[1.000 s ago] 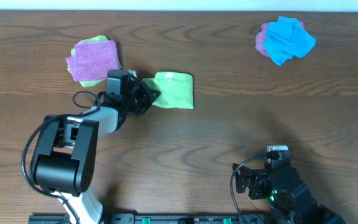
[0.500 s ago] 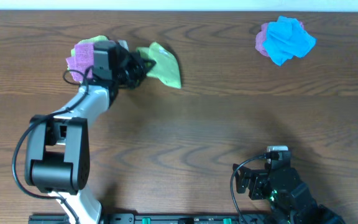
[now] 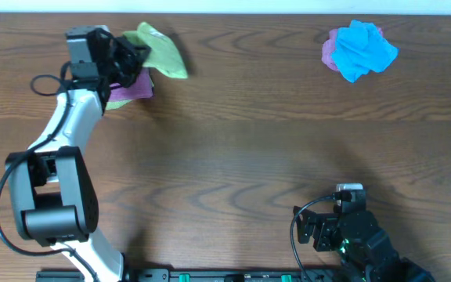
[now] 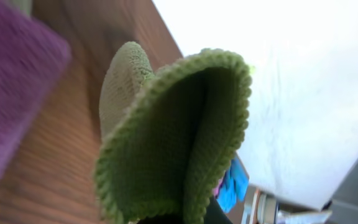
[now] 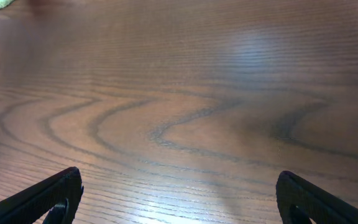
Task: Fold the cloth
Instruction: 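Carry the folded green cloth with the left gripper onto the pink stack, then lower the green cloth onto the pink stack and open the left gripper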
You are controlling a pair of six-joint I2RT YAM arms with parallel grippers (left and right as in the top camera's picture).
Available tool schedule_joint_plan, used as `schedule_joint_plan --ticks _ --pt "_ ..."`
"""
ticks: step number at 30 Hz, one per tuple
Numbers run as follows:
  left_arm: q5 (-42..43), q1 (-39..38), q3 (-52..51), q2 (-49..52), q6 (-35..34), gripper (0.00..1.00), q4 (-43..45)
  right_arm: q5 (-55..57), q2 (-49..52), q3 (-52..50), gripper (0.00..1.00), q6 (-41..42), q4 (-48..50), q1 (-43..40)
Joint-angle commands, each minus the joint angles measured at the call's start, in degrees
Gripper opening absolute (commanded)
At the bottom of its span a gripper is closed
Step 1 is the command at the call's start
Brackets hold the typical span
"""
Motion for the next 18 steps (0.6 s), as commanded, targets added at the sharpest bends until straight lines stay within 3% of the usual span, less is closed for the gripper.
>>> schedule_joint_plan --ticks 1,18 --pt "-1.9 1.6 1.7 0.1 1.9 0.05 0.0 1.0 -0.4 -0.3 0.99 0.8 0.0 -0.2" --pt "-4.7 5.5 1.6 0.2 9.1 0.06 -5.0 1.0 -0.4 -0.3 0.99 0.8 0.0 -0.2"
